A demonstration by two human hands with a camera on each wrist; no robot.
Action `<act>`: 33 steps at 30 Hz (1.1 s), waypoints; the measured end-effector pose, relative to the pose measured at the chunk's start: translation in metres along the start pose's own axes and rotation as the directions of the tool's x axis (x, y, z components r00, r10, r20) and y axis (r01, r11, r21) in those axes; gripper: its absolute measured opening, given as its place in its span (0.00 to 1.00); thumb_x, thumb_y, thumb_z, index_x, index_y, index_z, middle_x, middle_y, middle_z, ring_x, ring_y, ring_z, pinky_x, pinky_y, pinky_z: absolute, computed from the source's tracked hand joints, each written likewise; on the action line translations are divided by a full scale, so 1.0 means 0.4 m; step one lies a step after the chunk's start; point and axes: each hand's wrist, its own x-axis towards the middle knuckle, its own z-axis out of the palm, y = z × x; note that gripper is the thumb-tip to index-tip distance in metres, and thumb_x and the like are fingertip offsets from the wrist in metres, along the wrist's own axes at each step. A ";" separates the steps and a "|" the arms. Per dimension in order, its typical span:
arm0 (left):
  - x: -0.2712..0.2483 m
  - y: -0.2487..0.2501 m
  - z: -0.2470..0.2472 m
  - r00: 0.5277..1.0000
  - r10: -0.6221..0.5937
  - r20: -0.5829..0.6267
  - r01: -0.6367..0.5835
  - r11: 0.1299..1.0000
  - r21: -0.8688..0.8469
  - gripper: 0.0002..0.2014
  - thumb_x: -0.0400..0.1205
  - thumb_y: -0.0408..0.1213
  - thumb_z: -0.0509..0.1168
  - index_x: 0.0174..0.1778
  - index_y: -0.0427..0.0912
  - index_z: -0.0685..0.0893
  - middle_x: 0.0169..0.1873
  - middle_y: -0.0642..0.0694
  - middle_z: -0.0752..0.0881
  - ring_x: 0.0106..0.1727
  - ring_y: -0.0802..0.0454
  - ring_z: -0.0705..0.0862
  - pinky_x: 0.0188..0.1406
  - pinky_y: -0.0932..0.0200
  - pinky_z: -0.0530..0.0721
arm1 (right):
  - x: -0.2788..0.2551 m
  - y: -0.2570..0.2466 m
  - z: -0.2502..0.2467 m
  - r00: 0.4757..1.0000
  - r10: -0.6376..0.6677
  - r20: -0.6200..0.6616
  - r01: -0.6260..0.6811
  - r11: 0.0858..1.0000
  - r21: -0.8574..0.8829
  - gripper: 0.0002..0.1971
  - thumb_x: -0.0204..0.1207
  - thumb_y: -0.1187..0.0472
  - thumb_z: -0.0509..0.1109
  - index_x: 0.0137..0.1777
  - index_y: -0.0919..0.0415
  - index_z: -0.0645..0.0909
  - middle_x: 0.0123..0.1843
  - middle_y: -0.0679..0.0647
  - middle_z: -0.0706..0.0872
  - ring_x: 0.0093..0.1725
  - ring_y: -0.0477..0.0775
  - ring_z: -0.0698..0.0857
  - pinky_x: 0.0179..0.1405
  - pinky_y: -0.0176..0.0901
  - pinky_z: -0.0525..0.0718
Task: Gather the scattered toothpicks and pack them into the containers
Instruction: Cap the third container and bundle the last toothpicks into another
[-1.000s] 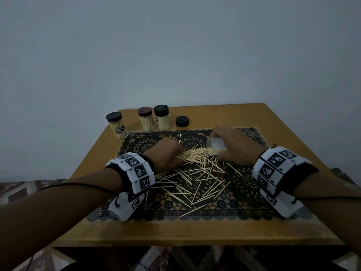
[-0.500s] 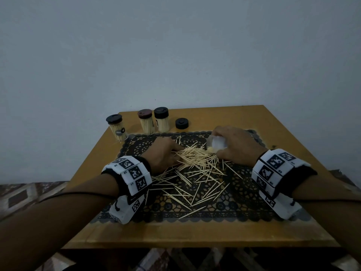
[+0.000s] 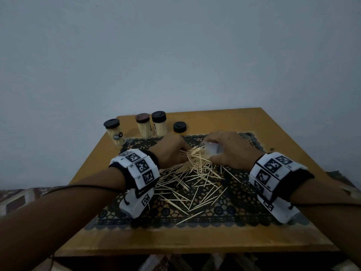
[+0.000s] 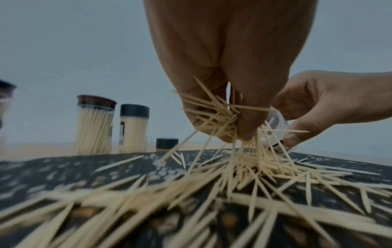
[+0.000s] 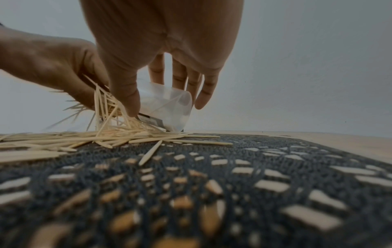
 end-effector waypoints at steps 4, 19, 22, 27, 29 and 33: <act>0.030 0.017 -0.019 1.000 0.011 0.008 -0.011 0.999 0.036 0.09 0.80 0.38 0.70 0.54 0.42 0.89 0.44 0.47 0.90 0.39 0.52 0.83 0.35 0.66 0.70 | 0.000 -0.006 0.000 0.999 -0.033 -0.026 0.033 0.999 0.008 0.23 0.69 0.56 0.79 0.64 0.56 0.83 0.56 0.51 0.85 0.50 0.52 0.82 0.43 0.42 0.77; 0.001 0.006 -0.025 0.984 -0.165 -0.072 0.138 0.948 -0.287 0.17 0.75 0.25 0.73 0.57 0.41 0.80 0.50 0.46 0.85 0.50 0.53 0.85 0.49 0.60 0.86 | 0.004 -0.006 0.010 0.997 -0.055 -0.050 0.057 0.997 0.053 0.23 0.65 0.52 0.83 0.60 0.57 0.84 0.51 0.48 0.86 0.45 0.47 0.83 0.37 0.33 0.76; 0.001 0.010 -0.016 0.971 -0.142 -0.194 0.088 0.960 -0.265 0.12 0.74 0.24 0.73 0.49 0.39 0.82 0.42 0.47 0.86 0.43 0.53 0.85 0.40 0.68 0.83 | 0.004 -0.009 0.010 0.994 -0.082 -0.067 0.086 0.995 0.052 0.23 0.66 0.52 0.83 0.59 0.57 0.84 0.50 0.48 0.86 0.44 0.47 0.83 0.36 0.31 0.76; 0.016 0.031 0.005 0.950 -0.123 -0.288 0.047 0.965 -0.259 0.09 0.72 0.28 0.75 0.39 0.44 0.83 0.34 0.52 0.86 0.36 0.59 0.84 0.35 0.71 0.80 | 0.000 -0.012 0.008 0.995 -0.081 -0.063 0.086 0.993 0.079 0.23 0.66 0.51 0.82 0.59 0.57 0.84 0.49 0.49 0.87 0.45 0.50 0.85 0.42 0.44 0.85; 0.023 0.036 0.009 0.949 -0.113 -0.293 0.028 0.960 -0.279 0.10 0.71 0.26 0.75 0.38 0.45 0.83 0.34 0.52 0.86 0.36 0.60 0.84 0.36 0.68 0.82 | -0.001 -0.013 0.007 0.995 -0.079 -0.065 0.084 0.993 0.084 0.23 0.66 0.49 0.82 0.58 0.58 0.83 0.48 0.49 0.88 0.44 0.50 0.86 0.42 0.43 0.84; 0.017 0.036 0.001 0.945 -0.114 -0.306 0.030 0.963 -0.267 0.03 0.77 0.30 0.71 0.40 0.42 0.86 0.37 0.50 0.88 0.39 0.56 0.85 0.38 0.67 0.82 | -0.003 -0.010 0.009 0.997 -0.050 -0.063 0.056 0.995 0.085 0.23 0.66 0.49 0.82 0.58 0.57 0.83 0.49 0.50 0.87 0.45 0.50 0.85 0.39 0.37 0.81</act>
